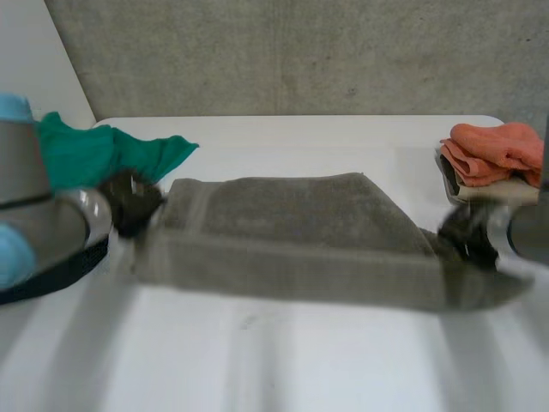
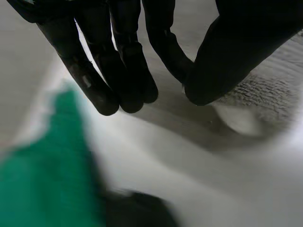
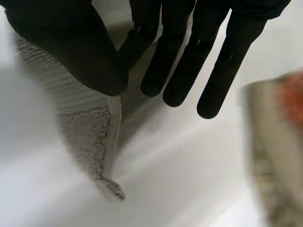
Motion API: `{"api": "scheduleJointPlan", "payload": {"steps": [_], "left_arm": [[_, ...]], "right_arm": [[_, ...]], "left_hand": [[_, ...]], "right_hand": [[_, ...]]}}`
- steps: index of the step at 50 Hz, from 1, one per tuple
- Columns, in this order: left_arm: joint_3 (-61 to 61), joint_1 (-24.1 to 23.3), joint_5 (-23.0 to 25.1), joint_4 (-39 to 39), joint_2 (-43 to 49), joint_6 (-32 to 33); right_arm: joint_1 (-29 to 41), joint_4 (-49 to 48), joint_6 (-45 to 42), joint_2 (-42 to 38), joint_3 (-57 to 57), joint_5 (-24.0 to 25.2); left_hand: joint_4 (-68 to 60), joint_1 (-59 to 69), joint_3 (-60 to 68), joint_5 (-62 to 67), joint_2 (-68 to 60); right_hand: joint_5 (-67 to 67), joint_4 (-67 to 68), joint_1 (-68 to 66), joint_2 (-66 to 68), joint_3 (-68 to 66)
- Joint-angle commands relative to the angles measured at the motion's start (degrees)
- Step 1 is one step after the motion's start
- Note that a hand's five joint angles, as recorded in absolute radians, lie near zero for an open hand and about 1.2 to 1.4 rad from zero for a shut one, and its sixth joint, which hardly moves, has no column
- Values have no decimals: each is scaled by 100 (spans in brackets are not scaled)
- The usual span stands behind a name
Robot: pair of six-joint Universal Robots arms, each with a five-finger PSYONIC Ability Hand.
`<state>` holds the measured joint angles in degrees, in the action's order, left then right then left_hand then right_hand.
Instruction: Fold the laundry.
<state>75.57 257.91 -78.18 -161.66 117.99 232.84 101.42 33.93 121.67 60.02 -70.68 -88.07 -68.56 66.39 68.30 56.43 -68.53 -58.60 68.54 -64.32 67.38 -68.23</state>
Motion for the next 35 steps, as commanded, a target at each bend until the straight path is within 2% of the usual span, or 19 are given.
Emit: {"api": "scheduleJointPlan", "payload": {"steps": [1,4,5,9,14,19,25,32,35], "left_arm": [[-2569,-127,-215,-1988,506,-1650],[-3029,-136,-259,-2694,427,-2373],[-3178,-136,-294,-3061,366,-2836],[-3180,-101,-513,-3494,111,-3630],[-2864,-4,-760,-3539,-57,-3667],[-2022,154,-655,-3566,-224,-3729],[-379,233,-189,-3601,-408,-3781],[1387,408,285,-3977,-426,-3702],[1767,479,417,-4171,-391,-3659]], "right_arm": [[247,-1544,1663,-61,2177,-53],[247,-2222,2245,97,2602,-88],[229,-2712,2595,263,2699,-114],[220,-3723,3116,624,2691,-132],[185,-3754,3082,643,2612,-88],[203,-3253,3064,485,2375,26],[176,-2796,2950,353,1401,228],[-34,-2848,2766,125,-250,562],[-113,-2918,2713,-16,-647,729]], "left_hand": [[-1144,1361,1170,1357,-1147],[-1144,1361,1170,1357,-1147],[-1144,1361,1170,1357,-1147],[-1144,1361,1170,1357,-1147],[-1144,1361,1170,1357,-1147],[-1144,1361,1170,1357,-1147],[-1144,1361,1170,1357,-1147],[-1144,1361,1170,1357,-1147],[-1144,1361,1170,1357,-1147]], "right_hand": [[-1140,1146,-1568,1262,-1177],[-1140,1146,-1568,1262,-1177],[-1140,1146,-1568,1262,-1177],[-1140,1146,-1568,1262,-1177],[-1140,1146,-1568,1262,-1177],[-1140,1146,-1568,1262,-1177],[-1140,1146,-1568,1262,-1177],[-1140,1146,-1568,1262,-1177],[-1140,1146,-1568,1262,-1177]]}}
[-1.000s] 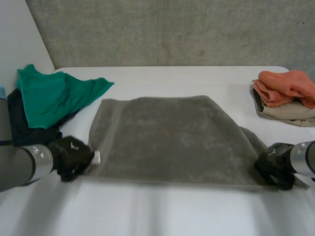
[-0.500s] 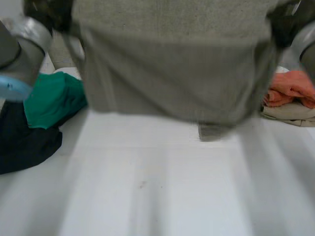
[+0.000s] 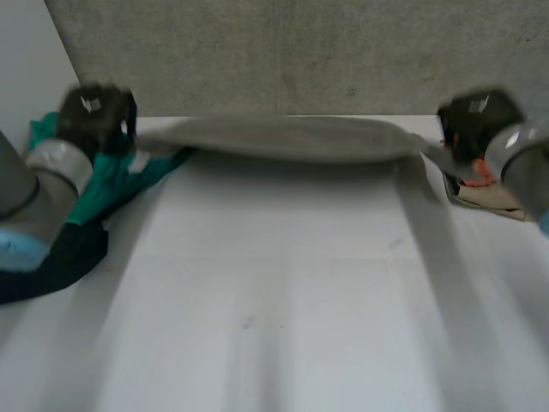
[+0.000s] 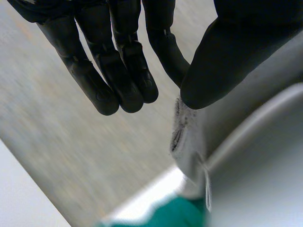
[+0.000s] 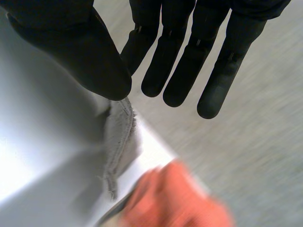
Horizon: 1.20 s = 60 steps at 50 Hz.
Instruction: Fold the laundry.
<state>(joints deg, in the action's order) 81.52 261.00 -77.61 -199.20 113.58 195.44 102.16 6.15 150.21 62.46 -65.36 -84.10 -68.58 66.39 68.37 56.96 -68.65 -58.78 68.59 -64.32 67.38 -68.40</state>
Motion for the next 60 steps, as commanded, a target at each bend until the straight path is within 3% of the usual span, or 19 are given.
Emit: {"api": "scheduleJointPlan", "payload": {"steps": [1,9,17,29,46,57,60], "left_arm": [[1356,214,448,-531,85,169],[1578,346,616,-708,130,767],[1437,372,581,-445,7,698],[1226,302,528,-303,51,645],[1209,223,370,-172,-37,601],[1253,275,379,-31,-73,583],[1261,293,379,39,-73,583]], "right_arm": [[-240,-192,-176,-356,-1346,455],[-399,70,86,-612,-1392,614],[-557,571,378,-612,-1287,675],[-803,467,-317,-665,-1577,992],[-751,-1088,-203,-1051,-1761,676],[-645,-1116,-53,-1333,-1410,579],[-663,-1124,8,-1298,-1374,526]], "left_hand": [[-1142,1361,1163,1304,-1135],[-1142,1361,1163,1304,-1135],[-1142,1361,1163,1304,-1135],[-1142,1361,1163,1304,-1135],[-1142,1361,1163,1304,-1135],[-1142,1361,1163,1304,-1135],[-1142,1361,1163,1304,-1135]], "right_hand": [[-1122,1141,-1568,1262,-1160],[-1122,1141,-1568,1262,-1160],[2375,-2357,1929,-2236,2338],[3068,-3050,2622,-2929,3031],[1892,-1874,1446,-1752,1854],[1874,-1856,1428,-1735,1837],[-989,1007,-1435,1129,-1027]]}}
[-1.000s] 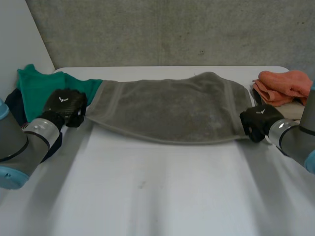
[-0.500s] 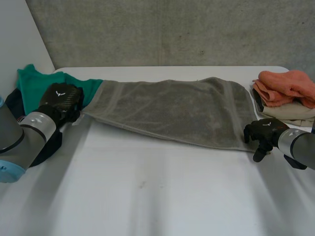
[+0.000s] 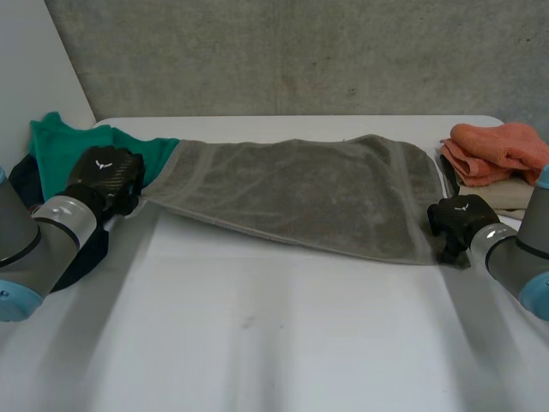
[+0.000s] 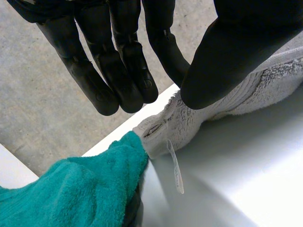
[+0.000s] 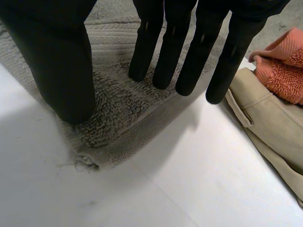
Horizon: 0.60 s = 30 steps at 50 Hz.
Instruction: Fold the laundry.
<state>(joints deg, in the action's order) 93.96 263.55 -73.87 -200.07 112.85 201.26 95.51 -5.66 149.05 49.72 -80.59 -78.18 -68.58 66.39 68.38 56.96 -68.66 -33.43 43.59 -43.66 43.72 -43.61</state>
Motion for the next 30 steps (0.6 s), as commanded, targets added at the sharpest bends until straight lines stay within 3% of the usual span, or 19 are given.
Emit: {"api": "scheduleJointPlan", "payload": {"steps": [1,8,12,18,21,25,27,30], "left_arm": [[26,47,-5,205,-9,9],[315,143,4,925,-377,202],[719,240,48,1768,-896,624],[1396,433,153,3806,-1538,2055],[1686,758,398,4730,-1635,2934],[1766,1145,803,5294,-1635,3831],[1670,1119,909,5216,-1626,3859],[1284,883,865,4795,-1521,3395]], "right_arm": [[-6,31,176,28,140,-127],[-112,293,344,564,52,-180],[-252,1346,46,828,25,-66],[-735,4105,-1772,1030,-18,-39],[-1025,5255,-2702,1197,-167,-145],[-1184,5383,-3242,1355,-238,-294],[-1149,5199,-3181,1364,-168,-303],[-983,4743,-2804,1329,34,-295]], "left_hand": [[-1142,1361,1162,1304,-1134],[-1142,1361,1162,1304,-1134],[-1142,1361,1162,1304,-1134],[-1142,1361,1162,1304,-1134],[-1142,1361,1162,1304,-1134],[-1142,1361,1162,1304,-1134],[-1142,1361,1162,1304,-1134],[-1142,1361,1162,1304,-1134]], "right_hand": [[-3656,3639,-3633,3626,-3637],[-3657,3641,-3634,3628,-3639],[-3657,3641,-3634,3628,-3639],[-3657,3641,-3634,3628,-3639],[-3657,3641,-3634,3628,-3639],[-3657,3641,-3634,3628,-3639],[-3657,3641,-3634,3628,-3639],[-3657,3641,-3634,3628,-3639]]}}
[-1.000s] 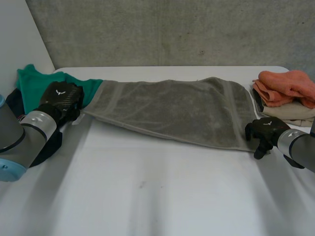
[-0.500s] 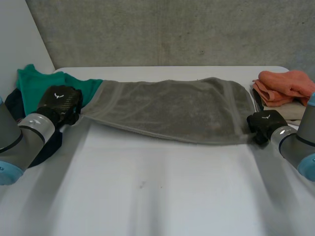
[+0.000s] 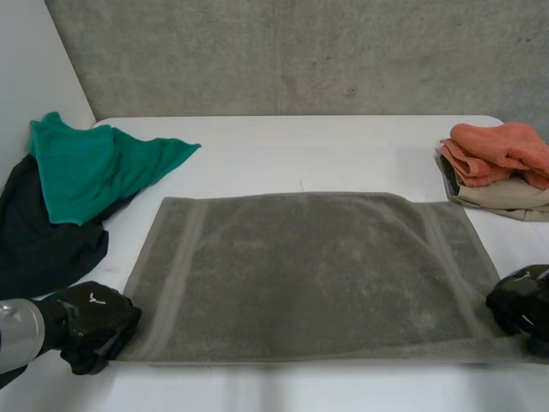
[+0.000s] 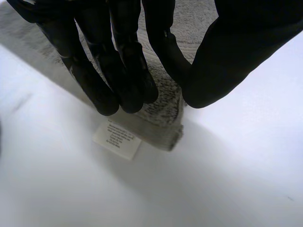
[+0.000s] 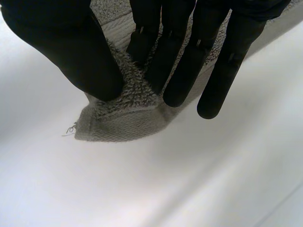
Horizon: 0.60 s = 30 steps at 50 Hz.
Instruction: Fold the laundry.
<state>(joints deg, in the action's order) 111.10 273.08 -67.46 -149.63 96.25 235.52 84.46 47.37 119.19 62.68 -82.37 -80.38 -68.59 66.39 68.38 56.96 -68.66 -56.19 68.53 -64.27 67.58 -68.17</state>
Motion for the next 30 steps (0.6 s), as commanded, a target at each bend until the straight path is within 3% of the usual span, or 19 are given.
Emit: {"api": "scheduleJointPlan", "payload": {"steps": [1,6,11,16,22,29,30], "left_arm": [[-561,-166,181,-390,218,-224],[-1623,-877,-406,-1548,955,-1471],[-2653,-1283,-1075,-2385,1703,-2053],[-3813,-1573,-1577,-2852,2521,-2107],[-5305,-1793,-1981,-2695,3557,-1958],[-6449,-2030,-1982,-2571,4533,-1852],[-6530,-2057,-1955,-2588,4604,-1860]], "right_arm": [[167,-666,297,8,265,-66],[500,-1334,1025,-290,747,-39],[703,-1994,1422,-642,1231,-65],[861,-2609,1607,-1046,1732,-109],[1072,-3189,1652,-1591,2496,-285],[1257,-3331,1538,-2381,3664,-679],[1274,-3339,1511,-2461,3788,-768]], "left_hand": [[-1141,1361,1162,1304,-1134],[-1141,1361,1162,1304,-1134],[-1141,1361,1162,1304,-1134],[-1141,1361,1162,1304,-1134],[-1141,1361,1162,1304,-1134],[-1141,1361,1162,1304,-1134],[-1141,1361,1162,1304,-1134]], "right_hand": [[-1381,1147,-1573,1242,-1183],[-1381,1147,-1573,1242,-1183],[-1381,1147,-1573,1242,-1183],[-1381,1147,-1573,1242,-1183],[-1381,1147,-1573,1242,-1183],[-1381,1147,-1573,1242,-1183],[-846,612,-1038,707,-648]]}}
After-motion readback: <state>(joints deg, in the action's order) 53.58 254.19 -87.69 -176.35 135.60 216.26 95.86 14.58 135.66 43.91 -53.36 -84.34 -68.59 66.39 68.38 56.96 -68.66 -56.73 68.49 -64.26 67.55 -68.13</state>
